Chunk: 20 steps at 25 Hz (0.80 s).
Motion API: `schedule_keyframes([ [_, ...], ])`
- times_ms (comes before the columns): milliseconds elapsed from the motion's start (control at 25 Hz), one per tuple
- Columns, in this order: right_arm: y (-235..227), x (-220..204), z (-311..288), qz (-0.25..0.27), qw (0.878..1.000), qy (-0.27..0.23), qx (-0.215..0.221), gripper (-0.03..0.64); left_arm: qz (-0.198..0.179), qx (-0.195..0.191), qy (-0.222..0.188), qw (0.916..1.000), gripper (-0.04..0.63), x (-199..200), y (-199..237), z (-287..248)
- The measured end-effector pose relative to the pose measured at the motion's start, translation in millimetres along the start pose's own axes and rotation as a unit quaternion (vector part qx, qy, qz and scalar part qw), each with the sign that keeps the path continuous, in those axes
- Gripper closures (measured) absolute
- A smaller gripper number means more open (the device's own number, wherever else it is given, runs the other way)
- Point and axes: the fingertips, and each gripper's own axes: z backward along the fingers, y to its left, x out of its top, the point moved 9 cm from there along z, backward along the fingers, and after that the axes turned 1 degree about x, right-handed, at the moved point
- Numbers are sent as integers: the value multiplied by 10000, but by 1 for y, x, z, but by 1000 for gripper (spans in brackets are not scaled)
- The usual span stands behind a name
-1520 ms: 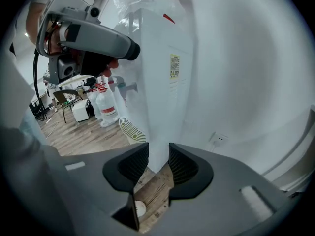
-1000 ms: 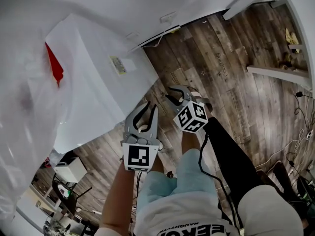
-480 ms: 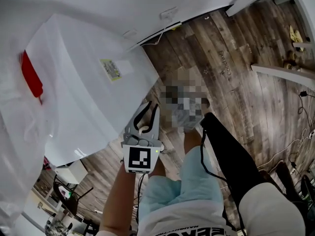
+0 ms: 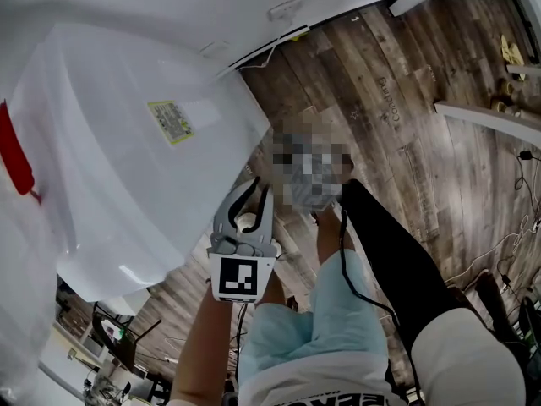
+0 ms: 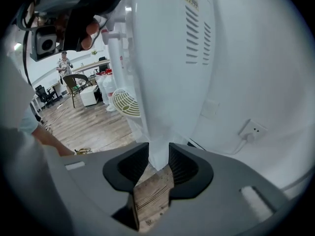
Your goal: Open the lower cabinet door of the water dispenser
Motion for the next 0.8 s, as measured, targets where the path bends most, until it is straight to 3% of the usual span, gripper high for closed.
schedule_keyframes([
  [520,-6,-6,-35,353,9992,153,98,511,230,11,170,9996,520,-17,8,-9],
  [800,-4,-1,-53,889,9954,250,261,509,409,79,296,9987,520,-27,16,-9],
])
